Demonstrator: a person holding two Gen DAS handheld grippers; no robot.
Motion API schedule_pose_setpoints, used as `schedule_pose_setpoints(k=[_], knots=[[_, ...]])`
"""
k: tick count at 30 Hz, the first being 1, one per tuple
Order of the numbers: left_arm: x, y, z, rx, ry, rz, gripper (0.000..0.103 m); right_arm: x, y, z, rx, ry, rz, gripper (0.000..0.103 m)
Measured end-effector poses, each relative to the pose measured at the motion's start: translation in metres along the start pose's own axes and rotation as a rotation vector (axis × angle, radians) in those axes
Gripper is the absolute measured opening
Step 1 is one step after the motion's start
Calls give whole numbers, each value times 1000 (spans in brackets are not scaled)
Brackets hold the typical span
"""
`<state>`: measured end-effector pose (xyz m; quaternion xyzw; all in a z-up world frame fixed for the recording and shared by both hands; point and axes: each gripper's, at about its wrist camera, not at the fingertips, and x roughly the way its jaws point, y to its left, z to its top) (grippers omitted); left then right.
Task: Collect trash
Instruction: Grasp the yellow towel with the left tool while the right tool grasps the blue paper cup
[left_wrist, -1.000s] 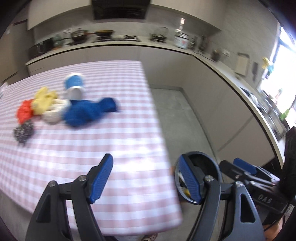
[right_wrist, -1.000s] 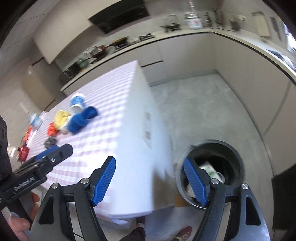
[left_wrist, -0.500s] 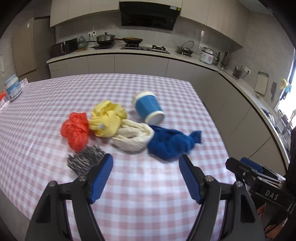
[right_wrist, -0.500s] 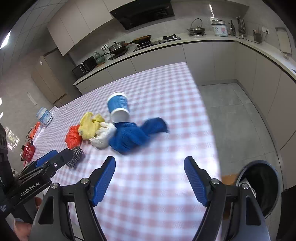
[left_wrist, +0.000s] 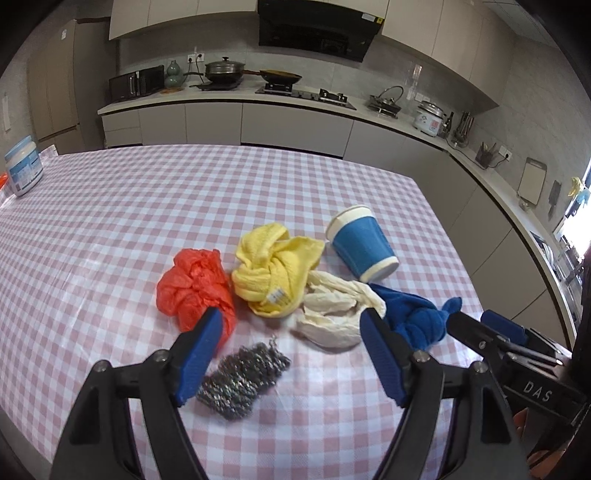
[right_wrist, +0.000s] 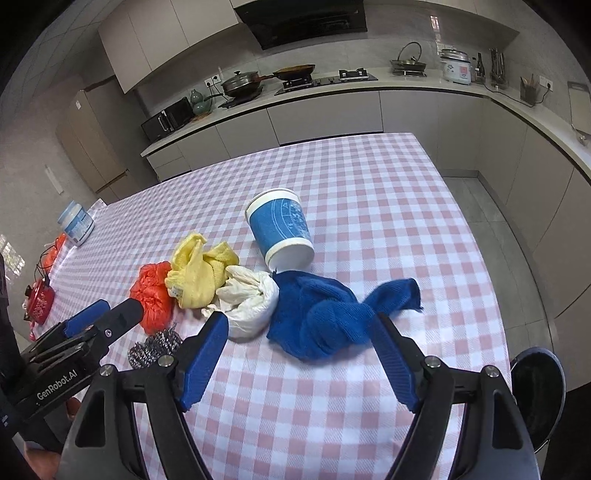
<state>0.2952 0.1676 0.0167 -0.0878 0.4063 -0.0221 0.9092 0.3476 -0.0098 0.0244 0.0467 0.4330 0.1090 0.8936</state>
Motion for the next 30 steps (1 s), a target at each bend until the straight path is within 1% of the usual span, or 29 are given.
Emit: schedule_pose_setpoints(k=[8,11,17,20,23,26,27,28,29,30], knots=[[37,3,18,31,42,-14,78,41,8,21,-27,25,-40,82],[51,3,26,44,57,-13,78,58,6,34,-34,33,-50,82],[78,9,34,44,92,-11,78,90,8,58,-42,42,-47,82],[89,11,37,44,106,-13,78,104,14,64,-70,46,-51,82],[98,13,38,44,118,-24,78,121,18,68,-83,70,-36,82],[104,13,37,43,129,-34,77,137,19,69,-97,95,-41,82],[106,13,36,43,130,-34,76,140,19,70,-98,97,-38,82],[106,12,35,42,129,-33,71,143,18,69,-97,100,-38,82],[107,13,35,38,128,-36,63,145,18,68,-97,98,-38,82],[107,13,35,32,128,-37,59,147,18,67,-97,97,-39,81]])
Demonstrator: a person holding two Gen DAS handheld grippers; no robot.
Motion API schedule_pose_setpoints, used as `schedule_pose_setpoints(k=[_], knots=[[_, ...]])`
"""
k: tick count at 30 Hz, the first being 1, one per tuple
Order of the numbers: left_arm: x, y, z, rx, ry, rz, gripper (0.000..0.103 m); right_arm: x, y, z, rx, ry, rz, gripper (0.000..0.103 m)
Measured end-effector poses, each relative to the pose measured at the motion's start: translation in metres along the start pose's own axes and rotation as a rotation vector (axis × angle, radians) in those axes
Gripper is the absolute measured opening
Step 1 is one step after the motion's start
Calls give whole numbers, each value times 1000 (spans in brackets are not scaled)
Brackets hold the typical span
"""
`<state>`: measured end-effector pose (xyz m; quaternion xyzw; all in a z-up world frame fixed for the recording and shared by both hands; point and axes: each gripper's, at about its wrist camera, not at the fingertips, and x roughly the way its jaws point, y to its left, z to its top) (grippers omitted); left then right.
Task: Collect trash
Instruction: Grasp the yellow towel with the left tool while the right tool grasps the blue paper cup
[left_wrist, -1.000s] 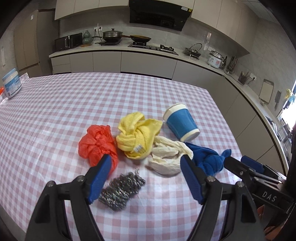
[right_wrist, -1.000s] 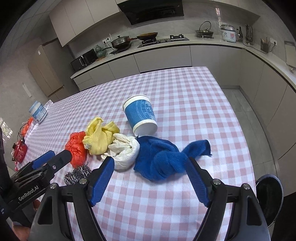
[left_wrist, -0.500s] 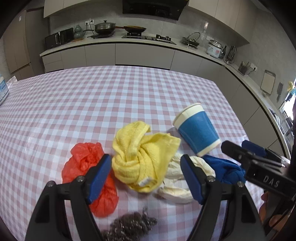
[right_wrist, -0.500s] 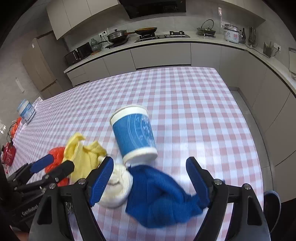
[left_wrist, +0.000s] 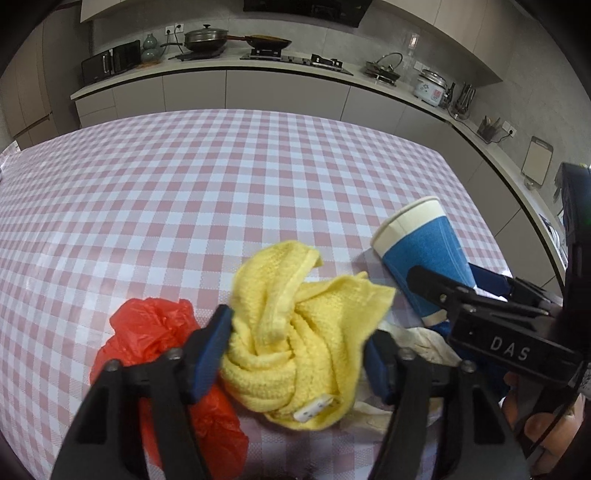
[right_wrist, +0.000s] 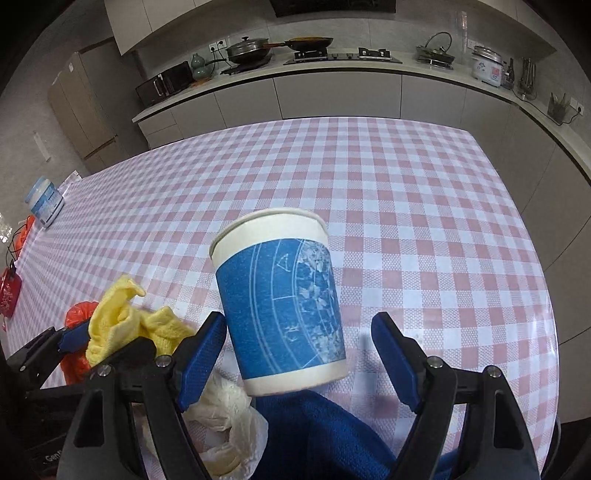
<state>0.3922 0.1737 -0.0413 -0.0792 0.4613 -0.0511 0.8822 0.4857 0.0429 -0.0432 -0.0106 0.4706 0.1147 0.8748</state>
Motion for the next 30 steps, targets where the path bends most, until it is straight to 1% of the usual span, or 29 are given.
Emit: schedule_pose_setpoints(k=[1,2,3,7,11,14,20,21,23,24,25,26,27,28,29,30], knots=[[-1,1,0,-7,-5,-2,49,1,0,-1,-2,-1,0,79],[-2,2,1,-8,-10,-4,43,2,0,-2,-5,-1,9,65],[-2,2,2,-10,-16,-6,40,3,0,-3,-10,4,20,63],[-8,3,6,-10,-43,-15,27,-2,0,-4,-15,-23,15,62],[-19,2,9,-7,-75,-27,16,-22,-4,-4,-2,-68,22,62],[-30,1,9,-3,-101,-40,12,-38,-9,-5,3,-97,25,62],[-53,-7,10,22,-152,-66,10,-66,-16,-16,14,-132,41,62],[-54,-8,9,28,-152,-66,10,-69,-16,-18,14,-135,43,62],[-50,-13,7,47,-116,-37,10,-72,-15,-23,3,-121,49,62],[-47,-12,4,38,-99,-16,12,-74,-15,-25,5,-120,55,62],[-42,-11,2,34,-80,-1,21,-75,-15,-28,6,-118,60,62],[-39,-10,-1,31,-69,7,37,-76,-14,-30,5,-114,62,62],[-36,-7,-4,20,-61,29,47,-76,-15,-31,5,-109,66,62],[-35,-6,-6,11,-62,46,70,-76,-15,-35,6,-105,71,62],[-34,-5,-7,8,-64,54,81,-75,-15,-38,7,-101,76,62],[-32,-4,-8,15,-63,54,82,-74,-14,-40,7,-99,76,62]])
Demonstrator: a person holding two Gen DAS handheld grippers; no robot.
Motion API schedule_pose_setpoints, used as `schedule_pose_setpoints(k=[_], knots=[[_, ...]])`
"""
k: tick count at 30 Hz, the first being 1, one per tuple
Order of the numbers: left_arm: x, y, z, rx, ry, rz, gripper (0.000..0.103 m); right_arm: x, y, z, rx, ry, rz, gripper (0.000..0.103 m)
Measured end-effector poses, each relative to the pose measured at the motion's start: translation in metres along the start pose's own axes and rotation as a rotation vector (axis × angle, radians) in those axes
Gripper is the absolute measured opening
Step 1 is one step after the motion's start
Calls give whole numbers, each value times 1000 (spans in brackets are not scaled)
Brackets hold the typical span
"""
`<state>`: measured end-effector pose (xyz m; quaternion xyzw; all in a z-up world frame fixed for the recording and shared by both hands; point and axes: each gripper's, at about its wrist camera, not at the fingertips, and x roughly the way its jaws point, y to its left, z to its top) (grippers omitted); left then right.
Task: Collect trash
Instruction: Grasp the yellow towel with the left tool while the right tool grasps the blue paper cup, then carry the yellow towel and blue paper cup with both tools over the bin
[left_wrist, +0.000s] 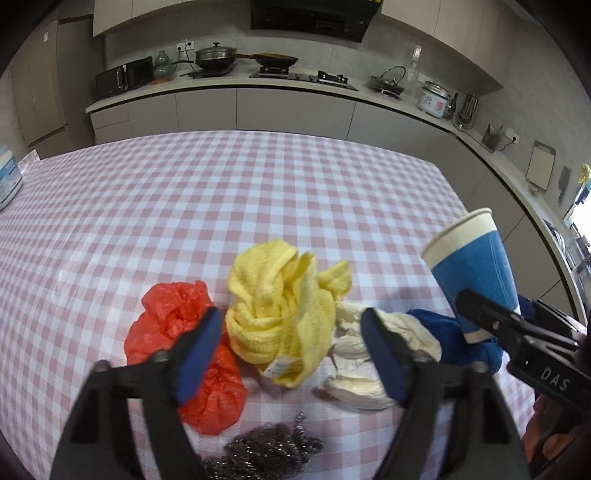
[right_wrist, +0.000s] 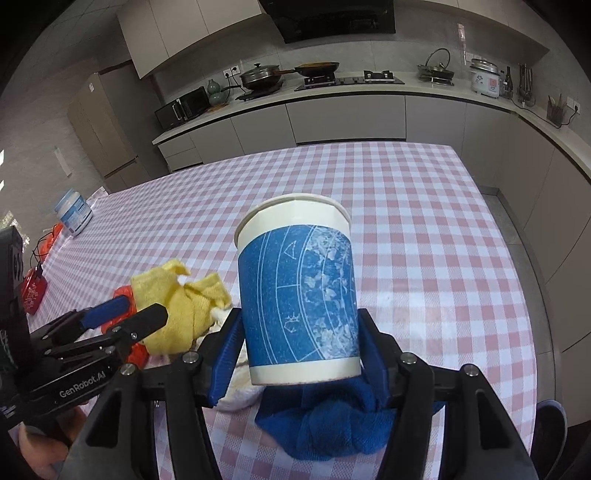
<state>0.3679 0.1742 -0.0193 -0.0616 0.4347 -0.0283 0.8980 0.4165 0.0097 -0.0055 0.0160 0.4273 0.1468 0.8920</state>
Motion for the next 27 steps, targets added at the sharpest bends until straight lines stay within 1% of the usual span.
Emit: schedule_pose_setpoints(k=[4,7,9,10,11,12,13,16,17,20,24,26,27], knots=[[13,-5,1,40,21,-37,82,5,1,-7,10,13,7,62],[30,-9,4,59,51,-18,79,9,1,-7,18,13,8,62],[38,-8,3,53,63,-12,68,11,1,-7,22,14,4,62],[40,-6,2,50,63,-13,51,12,0,-6,23,15,2,62],[41,-4,2,47,63,-10,44,13,0,-7,25,16,-2,62],[41,-1,1,40,59,-12,42,14,1,-7,27,18,-4,62],[40,2,1,34,52,-12,38,15,1,-7,29,21,-6,62],[36,1,-1,40,25,-14,31,20,2,-7,30,28,-7,62],[32,0,-2,38,14,-19,29,20,3,-7,30,26,-7,62],[18,-1,-3,29,-19,-58,29,18,4,-7,37,13,-7,62],[-3,-2,1,20,-67,-89,29,9,3,-7,42,-13,-10,62],[-14,0,6,-3,-90,-116,29,1,1,-7,50,-31,-8,62],[-22,-1,8,-12,-107,-118,29,-3,1,-7,52,-38,-7,62]])
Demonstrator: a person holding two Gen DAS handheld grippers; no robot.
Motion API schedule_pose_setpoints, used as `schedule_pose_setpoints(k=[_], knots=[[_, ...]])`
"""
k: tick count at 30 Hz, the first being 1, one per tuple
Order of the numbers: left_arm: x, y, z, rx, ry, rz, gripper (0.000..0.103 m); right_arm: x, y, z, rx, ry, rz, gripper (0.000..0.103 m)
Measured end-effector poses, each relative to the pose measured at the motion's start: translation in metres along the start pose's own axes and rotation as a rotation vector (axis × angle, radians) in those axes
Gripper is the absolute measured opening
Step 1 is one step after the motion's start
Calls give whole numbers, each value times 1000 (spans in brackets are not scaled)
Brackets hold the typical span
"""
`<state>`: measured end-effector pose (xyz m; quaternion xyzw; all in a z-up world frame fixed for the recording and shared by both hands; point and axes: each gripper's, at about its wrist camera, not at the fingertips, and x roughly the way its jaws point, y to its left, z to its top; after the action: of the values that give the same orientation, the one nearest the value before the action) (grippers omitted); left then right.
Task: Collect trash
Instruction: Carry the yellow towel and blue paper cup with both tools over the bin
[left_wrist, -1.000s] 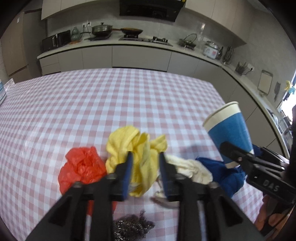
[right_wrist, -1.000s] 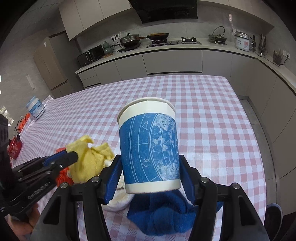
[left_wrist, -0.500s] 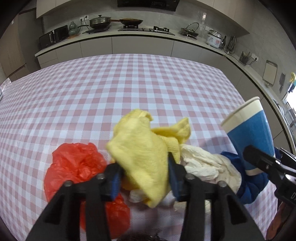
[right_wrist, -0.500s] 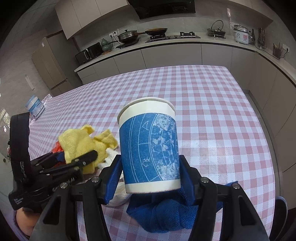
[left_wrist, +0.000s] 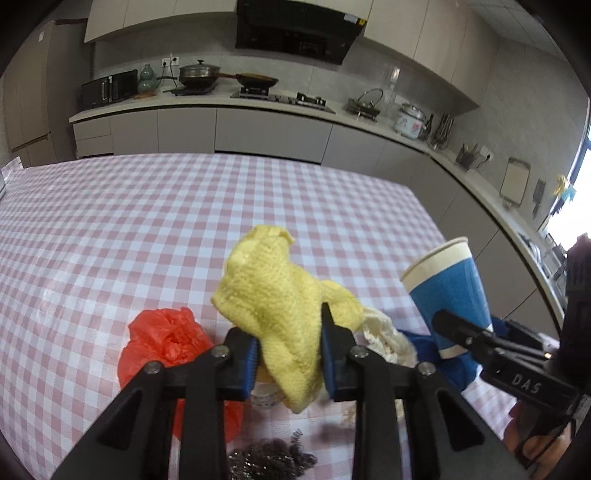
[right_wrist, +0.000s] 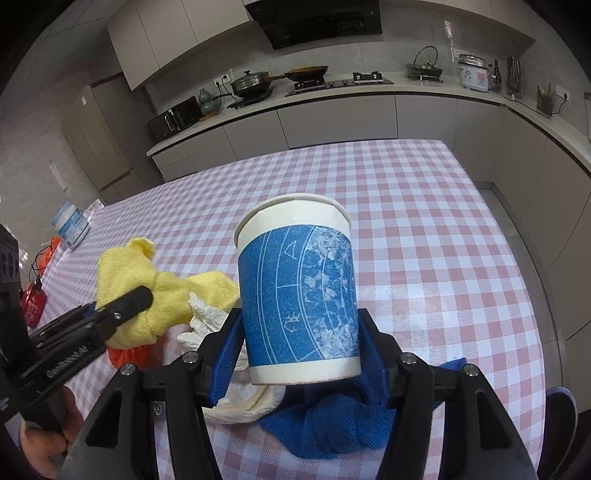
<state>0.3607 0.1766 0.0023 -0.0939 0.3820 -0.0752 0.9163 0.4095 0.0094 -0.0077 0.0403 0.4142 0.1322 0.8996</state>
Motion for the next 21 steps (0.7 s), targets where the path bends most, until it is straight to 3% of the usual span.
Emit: schedule_pose_setpoints(k=[8,21], knots=[[-31,-17,3,9,-67,-3,29,-37,-7,-4,-10,-52,8,62],[-50,-64,-34,6,-70,-7,29,-79,-40,-40,-25,-41,24,62]])
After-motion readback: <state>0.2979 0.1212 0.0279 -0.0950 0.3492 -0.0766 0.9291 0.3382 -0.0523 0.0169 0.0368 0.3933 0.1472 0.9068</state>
